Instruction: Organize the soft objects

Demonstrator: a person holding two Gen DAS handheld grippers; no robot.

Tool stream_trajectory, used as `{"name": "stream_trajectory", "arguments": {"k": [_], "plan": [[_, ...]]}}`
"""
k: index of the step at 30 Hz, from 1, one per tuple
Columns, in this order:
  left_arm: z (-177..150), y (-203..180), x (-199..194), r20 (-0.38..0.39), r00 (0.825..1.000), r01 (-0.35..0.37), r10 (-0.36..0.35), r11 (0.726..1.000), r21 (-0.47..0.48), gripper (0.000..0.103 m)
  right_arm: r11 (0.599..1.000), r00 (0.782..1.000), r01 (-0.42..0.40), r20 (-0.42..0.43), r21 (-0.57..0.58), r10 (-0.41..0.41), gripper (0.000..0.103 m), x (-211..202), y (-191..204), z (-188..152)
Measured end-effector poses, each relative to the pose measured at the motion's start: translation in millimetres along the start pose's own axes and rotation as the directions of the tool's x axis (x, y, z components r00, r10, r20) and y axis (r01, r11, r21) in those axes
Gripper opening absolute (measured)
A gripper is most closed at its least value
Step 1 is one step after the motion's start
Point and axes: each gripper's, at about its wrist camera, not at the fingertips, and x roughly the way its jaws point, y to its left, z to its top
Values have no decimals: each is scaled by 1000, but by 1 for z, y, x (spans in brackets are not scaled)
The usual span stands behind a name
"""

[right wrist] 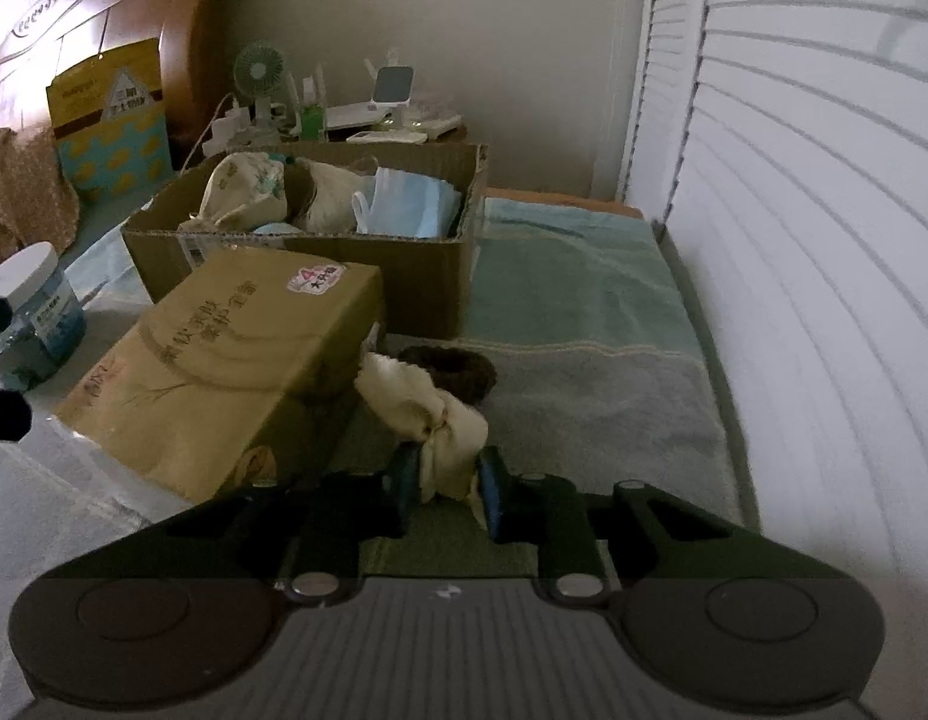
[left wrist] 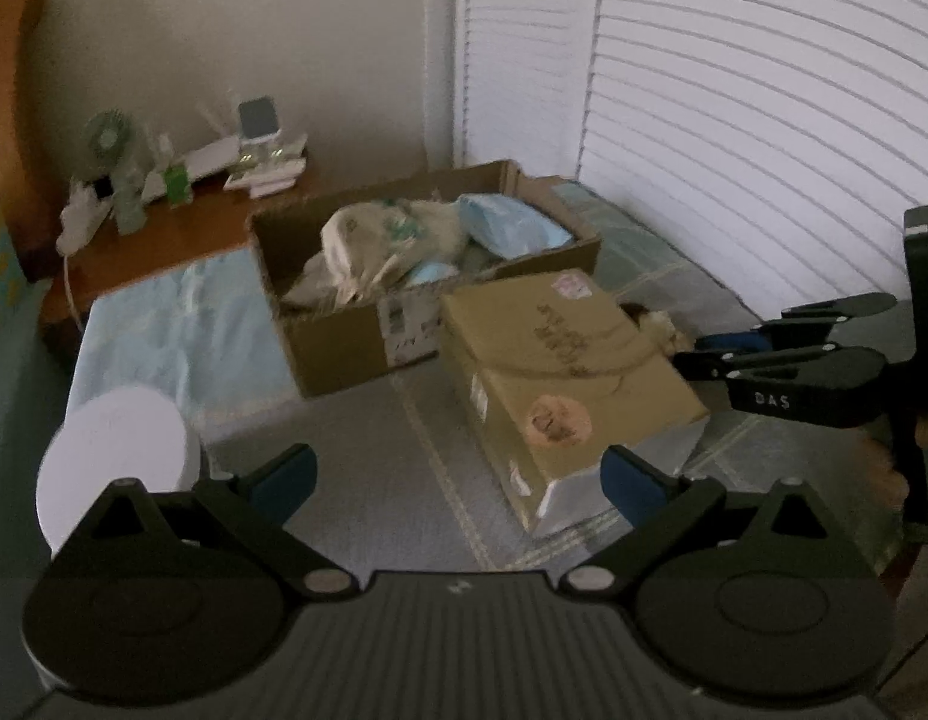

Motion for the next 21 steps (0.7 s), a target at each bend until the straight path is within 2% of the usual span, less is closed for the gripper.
{"name": "stream_trajectory", "arguments": {"k": [6,8,10,12,15,21], "plan": [[28,-12,0,20,998,54,-56,992,117,100,1000,1000,10,13,10,-11,27,-21,-2,-5],[41,-19,3,24,995,88,-93,983,160,99,999,1000,19,8,28,-19,32,-22,-4,-9],[56,-28,8,17,991,124,-129,973,193,99,999,1000,19,3,41,-19,44,-22,-5,-12],[70,-38,15,-3,986,162,-165,961,226,98,998,1000,24,-2,53,-23,50,-23,-5,-17],[93,-57,33,-48,976,217,-212,940,263,98,997,1000,20,-4,68,-20,51,-23,-6,-20],[126,-90,77,-170,947,311,-273,913,263,97,996,1000,19,-18,82,-17,52,-20,-8,-26]]}}
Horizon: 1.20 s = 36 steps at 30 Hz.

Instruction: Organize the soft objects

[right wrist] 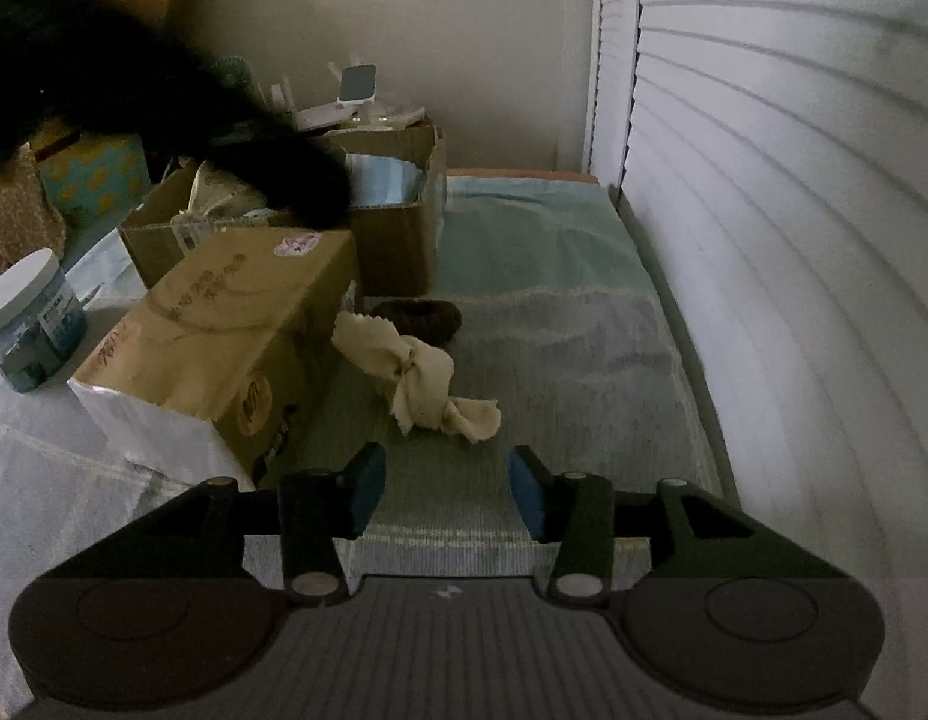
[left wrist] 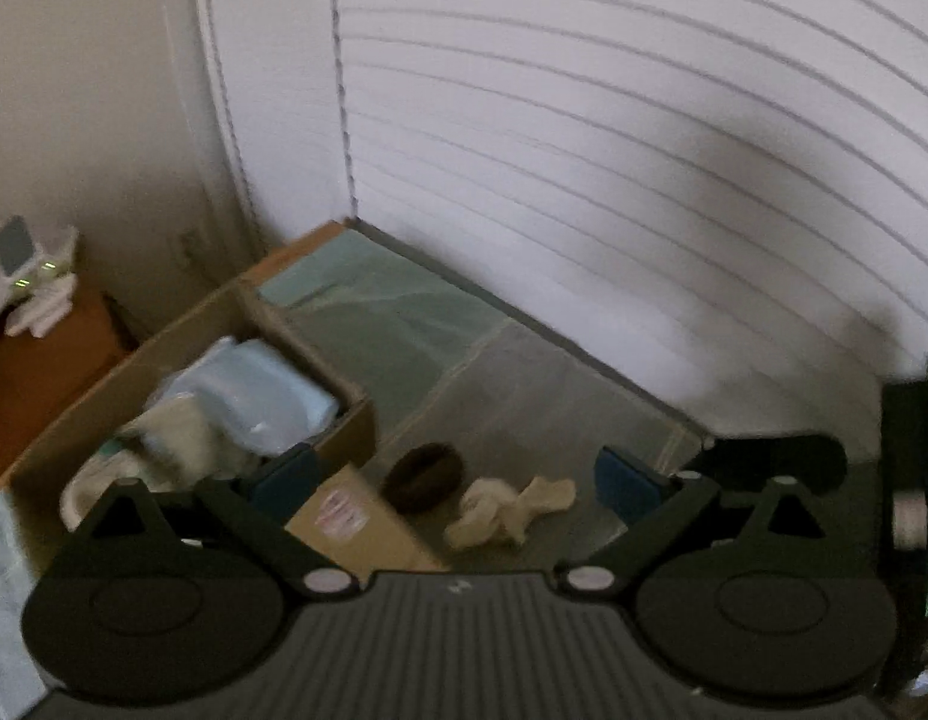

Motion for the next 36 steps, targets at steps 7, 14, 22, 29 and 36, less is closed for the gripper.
{"name": "stream_trajectory", "arguments": {"k": [7,14,22,29,36], "plan": [[31,3,53,-160,984,61,-73,995,-80,70,1000,1000,-15,-12,21,15,55,2,-4,-4],[27,6,88,-287,958,-4,-28,994,-111,48,999,999,-34,-1,36,34,57,2,-7,-6],[23,5,106,-340,940,-38,-5,992,-122,47,998,999,-49,5,48,49,58,1,-9,-7],[21,2,110,-340,941,-42,0,993,-114,19,997,999,-50,8,54,50,58,-1,-10,-7],[27,-3,97,-288,957,4,-33,995,-102,12,997,999,-46,6,57,45,58,-1,-10,-7]]}}
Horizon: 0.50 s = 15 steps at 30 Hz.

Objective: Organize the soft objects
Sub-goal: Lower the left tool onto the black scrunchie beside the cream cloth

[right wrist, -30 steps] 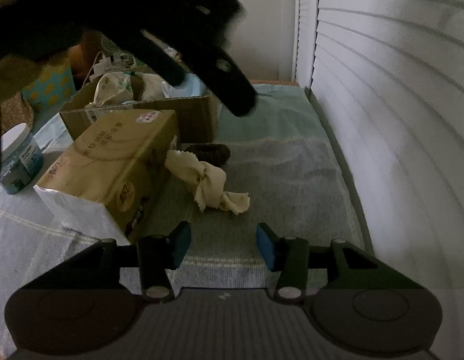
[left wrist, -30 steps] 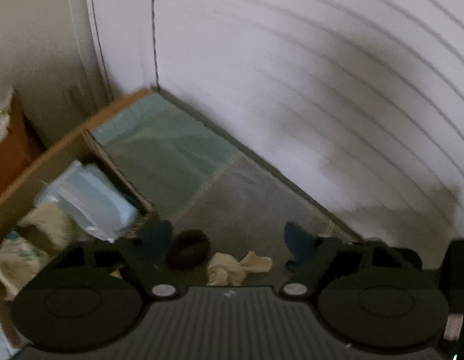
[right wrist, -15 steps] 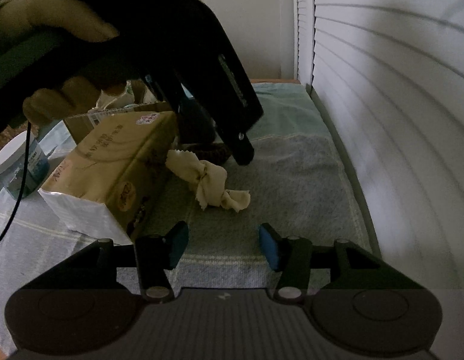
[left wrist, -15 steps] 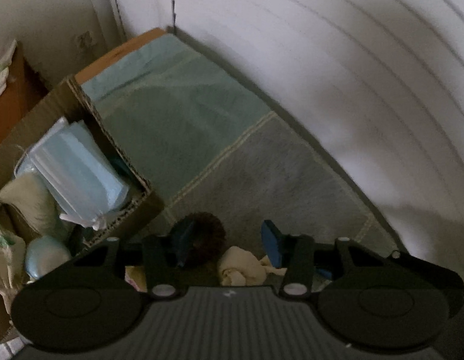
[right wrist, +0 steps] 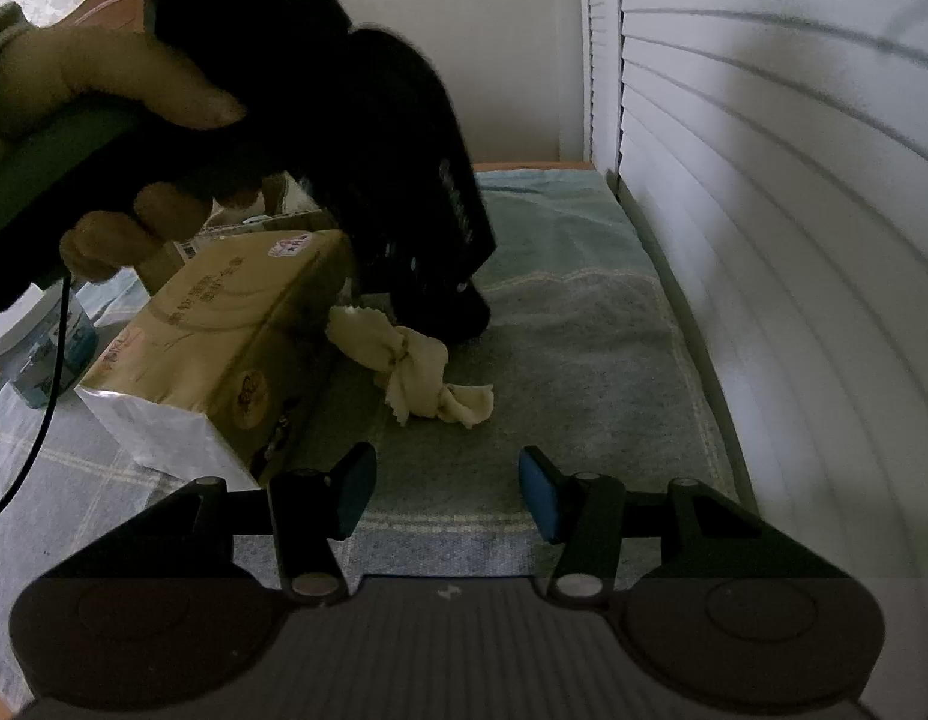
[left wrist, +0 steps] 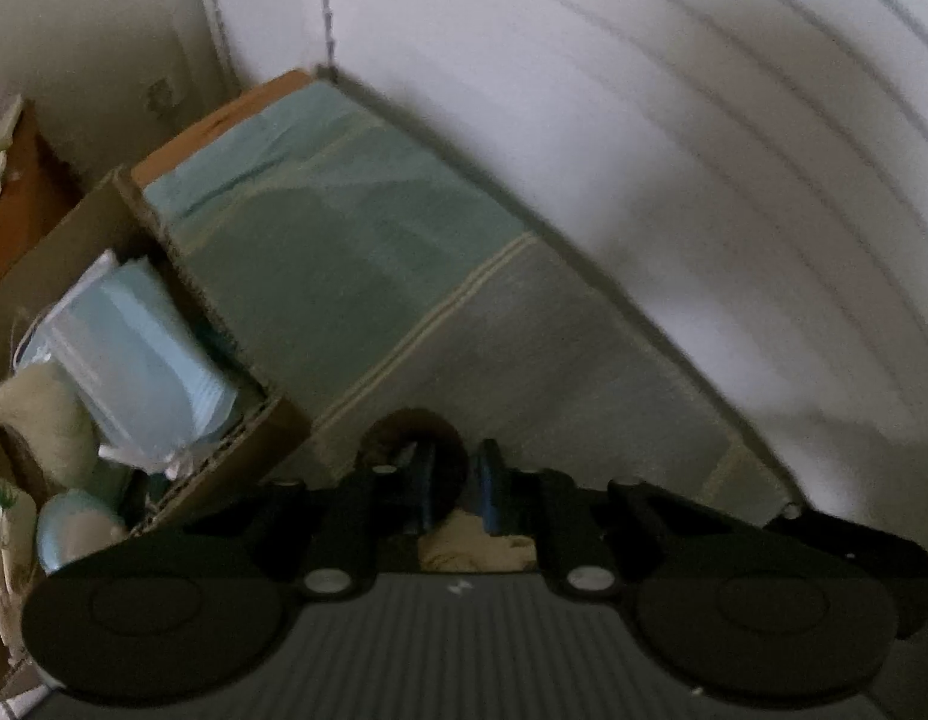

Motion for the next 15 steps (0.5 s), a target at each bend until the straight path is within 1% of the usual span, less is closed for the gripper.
{"name": "stream_trajectory", "arguments": {"k": [3,5,6,8,9,11,12,15], "plan": [[3,-6,-5,23,1000,4,-4,1000,20,15,1000,1000,0,0,1,0,58,1,0,0],[4,-7,-7,30,1000,-7,6,1000,30,25,1000,1000,1,0,1,-1,58,1,0,0],[3,-7,-8,36,999,-9,8,999,32,28,1000,1000,1,0,2,-1,58,0,-1,1],[4,-7,-10,46,999,-17,15,999,29,38,1000,1000,0,0,5,0,58,0,-1,1],[5,-6,-12,57,998,-28,26,999,30,41,1000,1000,-1,0,5,1,58,0,-1,1],[4,-5,-15,67,996,-65,63,998,19,52,1000,1000,-1,0,3,1,58,0,-1,1],[3,-4,-15,62,995,-80,79,997,12,54,1000,1000,-1,0,2,1,58,0,-1,1],[1,-5,-13,34,994,-105,104,995,3,54,1000,1000,-4,3,2,4,58,0,-1,2]]}}
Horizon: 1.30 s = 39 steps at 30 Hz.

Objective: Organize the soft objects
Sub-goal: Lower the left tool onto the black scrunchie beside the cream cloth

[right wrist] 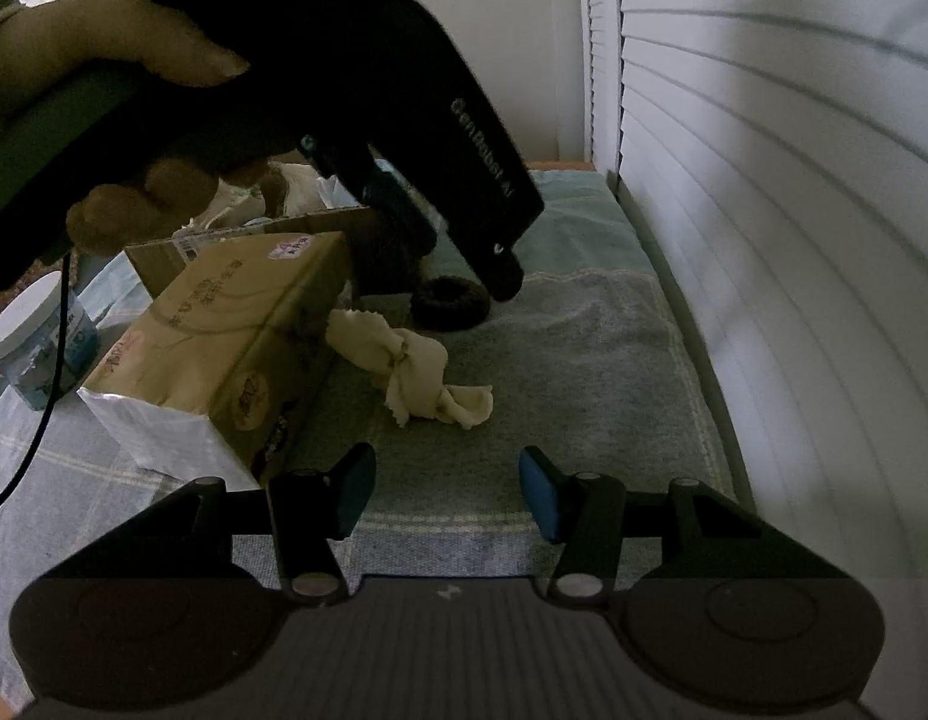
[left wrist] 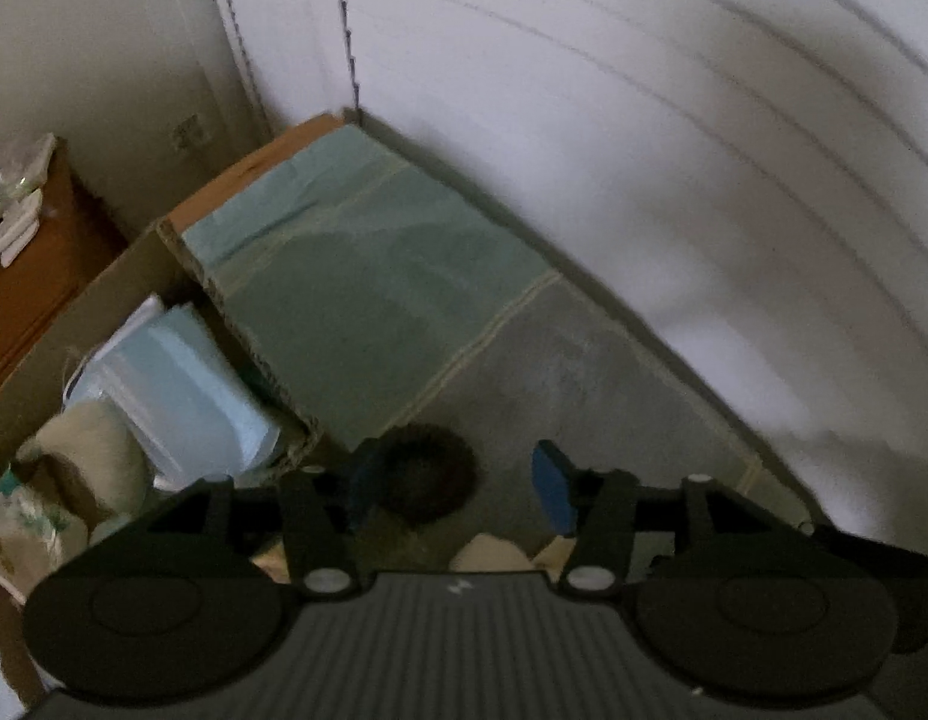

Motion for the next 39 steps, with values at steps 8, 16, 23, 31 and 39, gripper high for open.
{"name": "stream_trajectory", "arguments": {"k": [8,16,23,31,39], "plan": [[3,3,23,-64,996,-61,54,992,-109,54,1000,1000,1,5,0,-1,59,-1,1,0],[4,10,35,-61,995,-88,80,986,-141,55,1000,1000,2,8,-3,-1,59,-3,1,-1],[0,9,30,-21,996,-87,85,989,-123,32,1000,1000,10,11,-9,-9,59,-3,1,-1],[-6,8,12,28,999,-41,44,995,-87,15,1000,1000,21,8,-16,-21,59,-2,2,-1],[-11,9,-8,66,998,-19,24,997,-70,15,998,999,35,34,-61,-33,59,-3,11,6]]}}
